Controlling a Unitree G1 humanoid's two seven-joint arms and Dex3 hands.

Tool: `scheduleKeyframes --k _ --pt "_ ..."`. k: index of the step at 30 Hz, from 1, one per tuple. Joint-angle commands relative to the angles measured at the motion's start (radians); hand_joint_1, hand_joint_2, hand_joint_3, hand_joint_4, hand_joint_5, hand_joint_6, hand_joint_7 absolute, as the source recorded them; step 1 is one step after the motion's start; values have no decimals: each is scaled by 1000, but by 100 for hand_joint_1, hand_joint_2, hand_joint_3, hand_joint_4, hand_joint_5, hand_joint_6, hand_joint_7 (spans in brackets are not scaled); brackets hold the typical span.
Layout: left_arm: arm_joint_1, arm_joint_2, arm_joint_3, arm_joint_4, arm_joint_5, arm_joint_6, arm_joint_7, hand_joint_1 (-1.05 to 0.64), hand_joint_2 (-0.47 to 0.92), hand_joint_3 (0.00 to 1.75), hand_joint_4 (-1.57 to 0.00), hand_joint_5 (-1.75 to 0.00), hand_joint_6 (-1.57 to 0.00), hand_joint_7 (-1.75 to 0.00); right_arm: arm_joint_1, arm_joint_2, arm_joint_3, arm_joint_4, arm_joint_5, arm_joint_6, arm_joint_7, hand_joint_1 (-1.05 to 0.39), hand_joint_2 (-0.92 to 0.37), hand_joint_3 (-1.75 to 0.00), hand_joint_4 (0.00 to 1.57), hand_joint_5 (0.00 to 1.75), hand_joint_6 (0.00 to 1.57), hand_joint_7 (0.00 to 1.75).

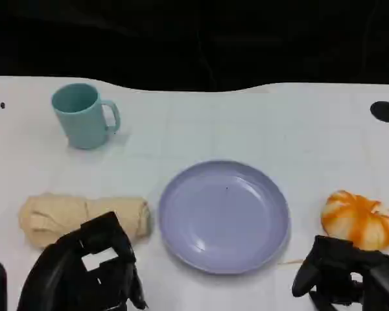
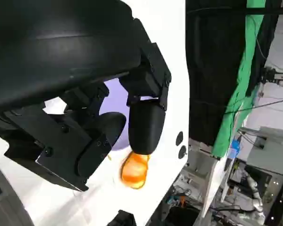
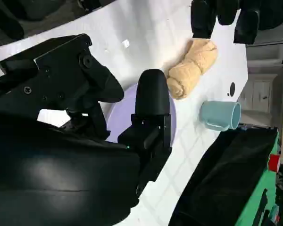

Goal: Grasp the towel on the left side of the plate with the left hand and place it into the plate.

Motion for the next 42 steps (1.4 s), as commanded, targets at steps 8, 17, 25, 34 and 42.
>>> scheduleKeyframes --k 8,17,25,34,42 --pt "-4 10 7 -6 2 -2 2 -7 45 142 -88 -175 -74 -166 -5 -7 2 -21 -3 17 -4 -2 -58 -116 74 175 61 150" --pt "-4 9 10 -12 1 4 8 -7 44 143 -88 -175 -74 -166 -4 -8 1 -30 1 25 -2 -2 -59 -116 72 175 60 151" --pt "-6 7 11 -12 2 8 13 -8 43 142 -88 -175 -75 -165 -4 -5 -1 -26 6 25 0 -2 -59 -115 72 175 59 152" --pt "-6 -7 16 -7 23 -32 24 -12 48 127 -79 -169 -75 -139 -3 -5 1 -23 4 21 -1 -2 -59 -116 72 175 59 151" --pt "-12 7 17 -13 108 -108 36 -23 67 79 -56 -143 -62 -91 -2 -4 9 -19 -6 9 -3 -2 -59 -115 72 175 59 151"
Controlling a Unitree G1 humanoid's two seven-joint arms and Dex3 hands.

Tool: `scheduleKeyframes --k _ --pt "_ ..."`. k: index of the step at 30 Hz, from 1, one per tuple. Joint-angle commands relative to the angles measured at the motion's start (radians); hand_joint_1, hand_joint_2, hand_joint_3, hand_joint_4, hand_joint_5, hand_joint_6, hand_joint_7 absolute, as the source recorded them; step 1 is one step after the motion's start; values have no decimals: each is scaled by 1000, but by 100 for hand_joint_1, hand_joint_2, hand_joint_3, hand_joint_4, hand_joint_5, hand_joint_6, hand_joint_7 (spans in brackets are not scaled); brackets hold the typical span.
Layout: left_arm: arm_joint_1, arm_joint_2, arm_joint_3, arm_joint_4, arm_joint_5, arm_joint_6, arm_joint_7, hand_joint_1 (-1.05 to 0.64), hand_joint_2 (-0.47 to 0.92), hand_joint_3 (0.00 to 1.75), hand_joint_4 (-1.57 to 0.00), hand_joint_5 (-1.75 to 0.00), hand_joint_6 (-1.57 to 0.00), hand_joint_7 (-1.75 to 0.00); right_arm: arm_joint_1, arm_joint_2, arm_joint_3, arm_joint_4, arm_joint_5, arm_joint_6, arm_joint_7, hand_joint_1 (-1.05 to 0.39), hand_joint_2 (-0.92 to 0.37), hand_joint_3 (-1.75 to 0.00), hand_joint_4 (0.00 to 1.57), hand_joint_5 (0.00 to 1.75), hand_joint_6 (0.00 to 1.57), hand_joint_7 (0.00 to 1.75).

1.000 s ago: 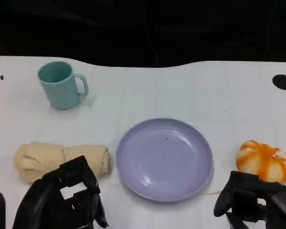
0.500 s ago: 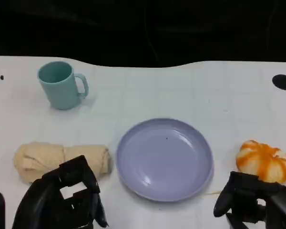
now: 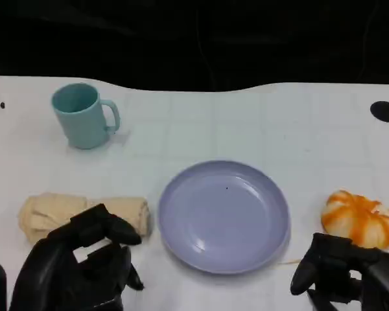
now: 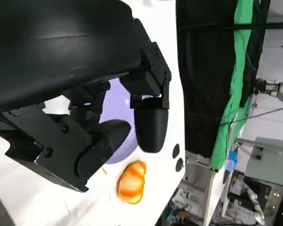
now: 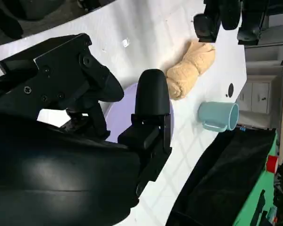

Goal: Grasp the towel on the left side of the plate with the left hand and place it into the plate.

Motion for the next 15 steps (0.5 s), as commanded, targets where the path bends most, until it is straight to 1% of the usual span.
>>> scheduleKeyframes --k 1,2,4,5,7,9,10,13,15 --pt "-10 27 4 -4 68 -71 1 -24 74 66 -51 -133 -60 -79 6 -3 7 -1 -2 -10 -4 -3 -58 -115 73 175 59 151" --pt "-13 33 4 3 94 -96 0 -24 78 60 -49 -129 -60 -73 7 -1 7 -3 0 -6 -5 -3 -58 -115 73 175 59 151" --pt "-22 38 8 27 133 -165 -8 -25 88 38 -41 -112 -57 -54 9 1 9 -8 3 0 -8 -3 -58 -115 73 175 59 151" --pt "-29 44 9 40 155 -202 -11 -25 90 33 -39 -109 -56 -49 9 2 9 -9 7 2 -7 -3 -58 -115 73 175 59 151" --pt "-42 66 11 54 212 -256 -7 -27 92 26 -33 -102 -48 -38 10 3 8 -8 11 0 -7 -3 -59 -115 73 175 59 151" --pt "-54 88 14 56 255 -283 -7 -30 92 20 -31 -97 -46 -31 11 3 9 -7 11 -2 -7 -3 -59 -115 73 175 60 151" --pt "-62 104 19 55 271 -294 -13 -34 92 16 -26 -92 -41 -25 11 3 9 -10 12 2 -8 -4 -59 -116 73 175 60 151" --pt "-76 149 27 44 331 -309 -16 -42 92 12 -17 -86 -34 -19 11 3 13 -18 10 10 -10 -3 -59 -117 73 175 60 151" --pt "-81 180 24 29 403 -304 -2 -39 90 8 -12 -82 -31 -17 10 2 16 -21 9 13 -11 -3 -58 -118 73 175 60 151"
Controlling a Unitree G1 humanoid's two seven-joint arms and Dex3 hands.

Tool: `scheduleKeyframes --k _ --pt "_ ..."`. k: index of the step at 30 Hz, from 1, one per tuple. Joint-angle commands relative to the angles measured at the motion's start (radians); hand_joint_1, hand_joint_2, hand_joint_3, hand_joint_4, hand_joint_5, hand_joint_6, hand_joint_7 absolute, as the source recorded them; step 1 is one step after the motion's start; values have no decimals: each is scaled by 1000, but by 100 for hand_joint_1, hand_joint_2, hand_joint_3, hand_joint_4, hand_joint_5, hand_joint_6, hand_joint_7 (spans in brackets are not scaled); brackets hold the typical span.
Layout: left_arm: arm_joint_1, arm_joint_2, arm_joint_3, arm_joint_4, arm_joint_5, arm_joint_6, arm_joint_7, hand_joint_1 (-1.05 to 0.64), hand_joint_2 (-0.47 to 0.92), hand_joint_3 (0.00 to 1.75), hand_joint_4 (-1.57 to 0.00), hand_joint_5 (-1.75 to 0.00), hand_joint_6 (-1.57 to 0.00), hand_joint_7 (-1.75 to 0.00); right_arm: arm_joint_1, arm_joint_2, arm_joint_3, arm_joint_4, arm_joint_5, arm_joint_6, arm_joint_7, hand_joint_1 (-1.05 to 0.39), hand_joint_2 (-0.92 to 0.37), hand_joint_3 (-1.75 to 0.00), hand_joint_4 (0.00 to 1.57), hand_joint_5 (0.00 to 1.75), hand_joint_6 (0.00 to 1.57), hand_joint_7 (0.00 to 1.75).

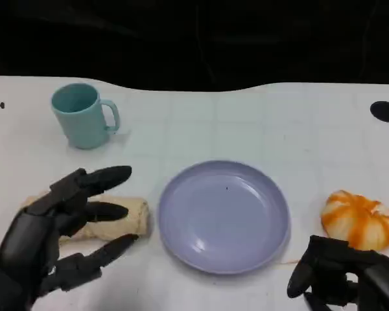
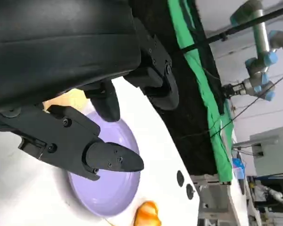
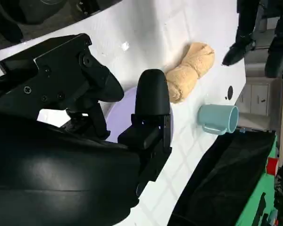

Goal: Grasp the towel on the left side of the plate with the left hand and place it into the plate.

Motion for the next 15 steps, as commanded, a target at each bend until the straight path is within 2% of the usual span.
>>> scheduleKeyframes --k 1,7,11,15 --pt "-17 73 8 -25 134 -14 5 -37 89 7 -10 -81 -30 -15 4 -1 3 -19 7 14 -7 -3 -58 -118 72 175 59 151" --pt "-50 196 -8 -45 374 16 -23 -39 89 2 0 -72 -23 -9 0 -1 1 -17 12 21 -9 -3 -58 -117 71 175 59 151" --pt "-106 289 -71 -38 597 85 -76 -48 88 0 -1 -62 -26 -5 -3 -3 -3 -14 14 21 -7 -3 -58 -116 72 175 60 151" --pt "-182 332 -146 8 772 121 -124 -54 85 0 -2 -58 -27 -3 -4 -3 -5 -16 18 28 -7 -3 -58 -116 72 175 60 150"
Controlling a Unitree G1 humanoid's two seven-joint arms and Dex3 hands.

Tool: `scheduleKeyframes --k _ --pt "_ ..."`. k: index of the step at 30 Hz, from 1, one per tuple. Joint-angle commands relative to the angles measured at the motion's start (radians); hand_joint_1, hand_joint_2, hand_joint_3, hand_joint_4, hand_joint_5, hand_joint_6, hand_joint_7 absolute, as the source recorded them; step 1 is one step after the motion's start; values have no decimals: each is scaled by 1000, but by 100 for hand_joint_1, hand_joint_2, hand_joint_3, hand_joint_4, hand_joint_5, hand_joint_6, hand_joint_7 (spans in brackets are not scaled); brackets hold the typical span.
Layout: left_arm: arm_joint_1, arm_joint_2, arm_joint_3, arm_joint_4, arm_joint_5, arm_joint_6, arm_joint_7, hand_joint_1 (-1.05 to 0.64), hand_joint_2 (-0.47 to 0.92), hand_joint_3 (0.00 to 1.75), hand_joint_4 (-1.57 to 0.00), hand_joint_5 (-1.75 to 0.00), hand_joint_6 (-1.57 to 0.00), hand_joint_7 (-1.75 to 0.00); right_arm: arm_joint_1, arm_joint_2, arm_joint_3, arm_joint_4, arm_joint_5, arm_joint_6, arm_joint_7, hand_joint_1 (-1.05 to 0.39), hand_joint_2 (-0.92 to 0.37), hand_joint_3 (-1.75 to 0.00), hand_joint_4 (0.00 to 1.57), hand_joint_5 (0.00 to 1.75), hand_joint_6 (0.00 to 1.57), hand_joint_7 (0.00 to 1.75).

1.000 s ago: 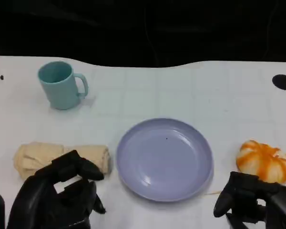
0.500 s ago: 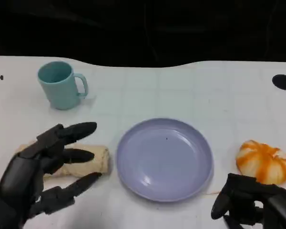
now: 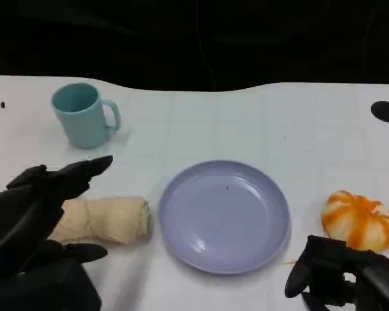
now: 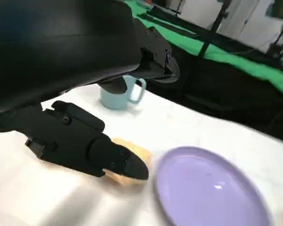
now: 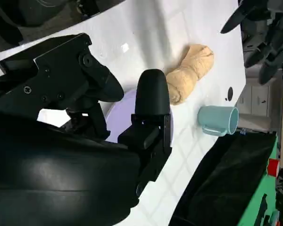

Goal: Grasp the towel on the left side of the plate with the left hand and place it into the plate.

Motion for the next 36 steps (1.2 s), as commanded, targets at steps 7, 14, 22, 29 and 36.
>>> scheduleKeyframes --k 7,14,22,29,36 --pt "-221 39 -159 219 237 78 -138 -55 83 0 -18 -32 -30 -1 8 -6 -11 -10 16 11 -3 -2 -59 -115 72 175 60 150" --pt "-354 6 -263 403 316 114 -169 -53 85 0 -24 -18 -30 0 14 -7 -9 -10 14 3 -4 -3 -59 -114 72 175 59 150" --pt "-469 -57 -351 662 322 113 -118 -51 86 0 -34 -11 -33 -1 18 -9 -9 -14 13 -4 -2 -4 -59 -114 73 175 60 149" --pt "-522 -99 -386 892 296 83 -47 -44 92 3 -42 -8 -37 -2 28 -13 -7 -30 6 -1 -6 -5 -59 -114 73 175 60 149" --pt "-521 -119 -373 1073 227 -86 241 -22 92 29 -72 -82 -91 -9 28 -10 -8 -34 13 8 -6 -5 -58 -114 72 175 60 148"
